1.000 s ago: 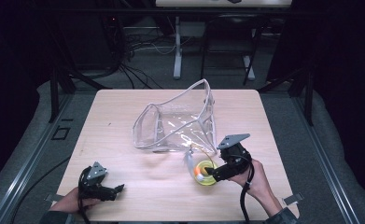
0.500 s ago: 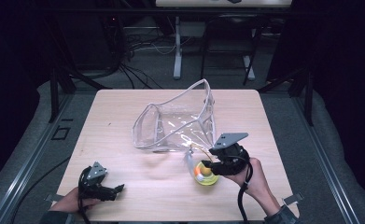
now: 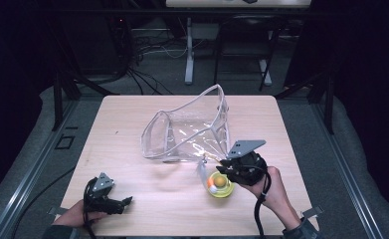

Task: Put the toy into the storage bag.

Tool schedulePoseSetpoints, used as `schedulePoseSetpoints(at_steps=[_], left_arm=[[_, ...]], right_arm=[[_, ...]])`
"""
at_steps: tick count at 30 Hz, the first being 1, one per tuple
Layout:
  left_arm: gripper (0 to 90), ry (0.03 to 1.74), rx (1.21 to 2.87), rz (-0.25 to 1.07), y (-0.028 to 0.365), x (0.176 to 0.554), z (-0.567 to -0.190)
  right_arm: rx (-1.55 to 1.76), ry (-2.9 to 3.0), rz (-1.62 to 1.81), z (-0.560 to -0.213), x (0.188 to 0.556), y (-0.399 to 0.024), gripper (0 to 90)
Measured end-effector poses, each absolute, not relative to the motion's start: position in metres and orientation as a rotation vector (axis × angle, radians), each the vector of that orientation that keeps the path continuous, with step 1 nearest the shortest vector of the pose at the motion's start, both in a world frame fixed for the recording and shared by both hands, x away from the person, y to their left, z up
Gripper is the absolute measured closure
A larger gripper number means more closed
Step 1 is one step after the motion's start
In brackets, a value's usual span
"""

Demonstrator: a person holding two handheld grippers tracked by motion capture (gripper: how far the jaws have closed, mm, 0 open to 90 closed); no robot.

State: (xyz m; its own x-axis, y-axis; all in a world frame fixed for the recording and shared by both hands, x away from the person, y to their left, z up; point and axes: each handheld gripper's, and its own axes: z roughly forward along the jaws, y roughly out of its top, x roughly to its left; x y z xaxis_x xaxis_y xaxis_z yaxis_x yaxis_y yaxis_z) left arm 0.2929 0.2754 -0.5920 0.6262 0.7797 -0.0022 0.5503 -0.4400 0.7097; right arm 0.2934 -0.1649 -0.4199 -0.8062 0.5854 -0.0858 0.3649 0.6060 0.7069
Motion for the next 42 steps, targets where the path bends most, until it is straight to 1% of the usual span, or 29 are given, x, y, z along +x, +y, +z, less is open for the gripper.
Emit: schedulePoseSetpoints(at_steps=[4, 6, 9, 28, 42], left_arm=[[0.0, 1.036, 2.159, 0.43, 0.275, 0.293, -0.592], [0.0, 1.036, 2.159, 0.431, 0.275, 0.293, -0.592], [0.0, 1.036, 2.159, 0.429, 0.275, 0.293, -0.592], [0.0, 1.036, 2.158, 0.436, 0.275, 0.293, -0.592], [0.0, 1.036, 2.158, 0.437, 0.275, 0.293, -0.592]], right_arm=[[0.764, 2.52, 1.022, -0.417, 0.292, -0.165, 81.6], [0.762, 2.521, 1.015, -0.415, 0.291, -0.165, 85.7], [0.759, 2.518, 1.017, -0.415, 0.291, -0.164, 88.0], [0.772, 2.515, 0.985, -0.406, 0.296, -0.163, 88.6], [0.826, 2.488, 0.956, -0.388, 0.297, -0.182, 88.6]])
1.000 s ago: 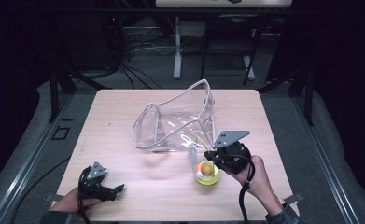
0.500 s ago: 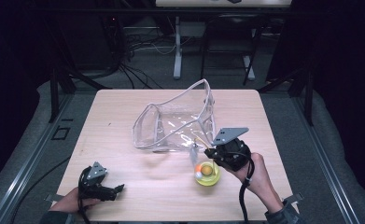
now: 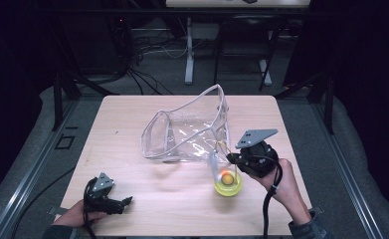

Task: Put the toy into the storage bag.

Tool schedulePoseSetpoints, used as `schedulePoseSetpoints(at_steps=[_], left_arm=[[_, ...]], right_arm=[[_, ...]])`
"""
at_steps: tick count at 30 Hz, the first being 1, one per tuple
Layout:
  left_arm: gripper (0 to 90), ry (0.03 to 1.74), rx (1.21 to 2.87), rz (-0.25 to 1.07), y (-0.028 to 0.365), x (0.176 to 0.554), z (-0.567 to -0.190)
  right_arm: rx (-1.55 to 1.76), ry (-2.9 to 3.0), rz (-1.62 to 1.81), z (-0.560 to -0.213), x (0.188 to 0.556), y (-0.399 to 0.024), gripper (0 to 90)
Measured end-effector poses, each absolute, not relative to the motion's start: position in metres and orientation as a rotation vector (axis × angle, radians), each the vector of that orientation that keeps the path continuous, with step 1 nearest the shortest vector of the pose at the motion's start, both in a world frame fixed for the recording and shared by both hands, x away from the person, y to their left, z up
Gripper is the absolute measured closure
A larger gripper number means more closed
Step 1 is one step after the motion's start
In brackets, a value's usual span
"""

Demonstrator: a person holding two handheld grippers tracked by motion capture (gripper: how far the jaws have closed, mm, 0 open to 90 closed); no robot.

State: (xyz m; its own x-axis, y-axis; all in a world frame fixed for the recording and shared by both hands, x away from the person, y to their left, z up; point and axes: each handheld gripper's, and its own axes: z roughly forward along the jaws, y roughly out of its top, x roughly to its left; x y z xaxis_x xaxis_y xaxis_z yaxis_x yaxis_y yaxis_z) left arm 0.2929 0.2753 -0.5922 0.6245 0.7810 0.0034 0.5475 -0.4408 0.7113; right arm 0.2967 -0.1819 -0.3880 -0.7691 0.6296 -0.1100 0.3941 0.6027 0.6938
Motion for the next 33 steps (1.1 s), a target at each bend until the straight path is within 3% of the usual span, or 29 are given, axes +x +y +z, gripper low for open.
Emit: schedulePoseSetpoints(at_steps=[33], left_arm=[[0.0, 1.037, 2.157, 0.434, 0.275, 0.293, -0.592]], right_arm=[[1.005, 2.498, 0.761, -0.372, 0.347, -0.23, 88.6]])
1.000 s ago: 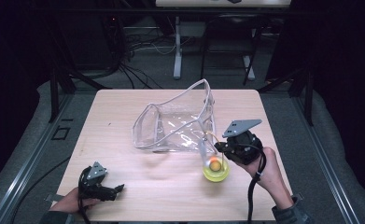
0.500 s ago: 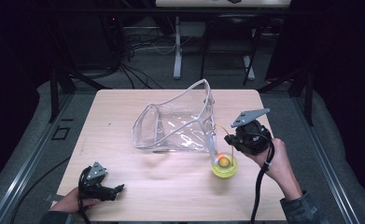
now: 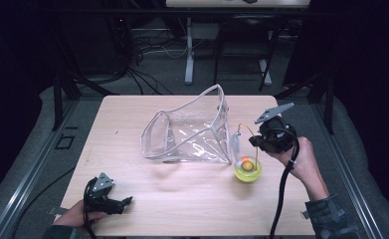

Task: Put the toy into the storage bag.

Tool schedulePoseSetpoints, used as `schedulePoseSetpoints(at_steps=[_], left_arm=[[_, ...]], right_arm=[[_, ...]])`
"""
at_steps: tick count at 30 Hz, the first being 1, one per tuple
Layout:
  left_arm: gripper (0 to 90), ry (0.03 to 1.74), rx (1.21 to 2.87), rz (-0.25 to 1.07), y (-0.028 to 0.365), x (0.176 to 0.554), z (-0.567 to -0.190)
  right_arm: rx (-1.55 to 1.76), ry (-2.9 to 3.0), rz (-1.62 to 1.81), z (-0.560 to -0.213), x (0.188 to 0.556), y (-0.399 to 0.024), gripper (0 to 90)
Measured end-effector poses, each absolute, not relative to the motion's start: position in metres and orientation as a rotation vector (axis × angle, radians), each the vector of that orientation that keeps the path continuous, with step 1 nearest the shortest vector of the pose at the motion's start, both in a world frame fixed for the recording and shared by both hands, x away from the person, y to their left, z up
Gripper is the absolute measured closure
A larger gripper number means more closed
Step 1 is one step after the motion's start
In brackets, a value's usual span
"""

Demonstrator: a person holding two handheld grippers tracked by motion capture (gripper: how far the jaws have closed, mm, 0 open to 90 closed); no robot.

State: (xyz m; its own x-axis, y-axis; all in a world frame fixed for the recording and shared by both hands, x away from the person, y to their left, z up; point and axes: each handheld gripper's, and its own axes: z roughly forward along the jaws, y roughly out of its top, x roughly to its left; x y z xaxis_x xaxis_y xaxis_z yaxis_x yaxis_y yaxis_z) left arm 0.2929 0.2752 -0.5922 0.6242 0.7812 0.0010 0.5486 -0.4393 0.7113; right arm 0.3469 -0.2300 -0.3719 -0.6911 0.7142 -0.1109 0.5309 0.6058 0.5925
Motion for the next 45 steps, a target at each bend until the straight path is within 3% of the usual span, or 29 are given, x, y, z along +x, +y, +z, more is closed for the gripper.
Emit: schedulePoseSetpoints(at_steps=[19, 45], left_arm=[[0.0, 1.037, 2.157, 0.436, 0.275, 0.293, -0.592], [0.0, 1.034, 2.166, 0.424, 0.276, 0.293, -0.591]], right_arm=[[1.107, 2.526, 0.619, -0.353, 0.378, -0.251, 88.5], [1.15, 2.598, 0.448, -0.333, 0.418, -0.246, 88.5]])
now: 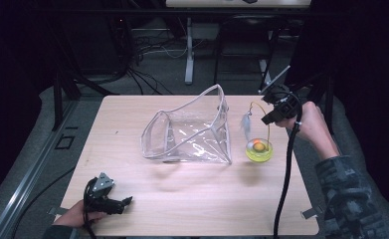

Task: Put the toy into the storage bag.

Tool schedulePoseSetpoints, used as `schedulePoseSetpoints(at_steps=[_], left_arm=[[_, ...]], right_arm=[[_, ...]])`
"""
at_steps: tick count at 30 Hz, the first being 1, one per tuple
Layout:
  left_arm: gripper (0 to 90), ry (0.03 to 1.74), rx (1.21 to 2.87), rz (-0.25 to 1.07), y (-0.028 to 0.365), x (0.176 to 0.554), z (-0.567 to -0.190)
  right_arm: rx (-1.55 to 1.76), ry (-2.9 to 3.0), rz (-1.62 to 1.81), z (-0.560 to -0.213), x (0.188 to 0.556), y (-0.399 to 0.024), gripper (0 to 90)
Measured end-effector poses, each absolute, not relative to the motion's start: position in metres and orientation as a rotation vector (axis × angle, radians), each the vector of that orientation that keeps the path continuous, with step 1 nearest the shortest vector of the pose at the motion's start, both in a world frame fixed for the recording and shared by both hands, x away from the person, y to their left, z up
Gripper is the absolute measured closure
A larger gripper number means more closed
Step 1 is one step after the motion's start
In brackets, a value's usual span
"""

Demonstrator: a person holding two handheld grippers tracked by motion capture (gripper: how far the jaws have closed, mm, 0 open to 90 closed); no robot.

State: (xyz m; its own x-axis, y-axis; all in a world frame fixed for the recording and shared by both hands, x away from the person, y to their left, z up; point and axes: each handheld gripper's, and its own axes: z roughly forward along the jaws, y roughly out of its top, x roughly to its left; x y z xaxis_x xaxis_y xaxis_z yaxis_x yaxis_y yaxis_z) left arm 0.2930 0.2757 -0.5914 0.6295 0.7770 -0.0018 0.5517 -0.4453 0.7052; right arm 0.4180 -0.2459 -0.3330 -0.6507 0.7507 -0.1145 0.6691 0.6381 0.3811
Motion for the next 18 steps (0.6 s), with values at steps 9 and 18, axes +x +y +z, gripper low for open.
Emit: schedulePoseSetpoints(at_steps=[9, 18], left_arm=[[0.0, 1.034, 2.166, 0.424, 0.276, 0.293, -0.591], [0.0, 1.034, 2.167, 0.425, 0.276, 0.293, -0.591]], right_arm=[[1.15, 2.6, 0.415, -0.319, 0.426, -0.244, 88.5], [1.136, 2.616, 0.371, -0.304, 0.434, -0.241, 88.5]])
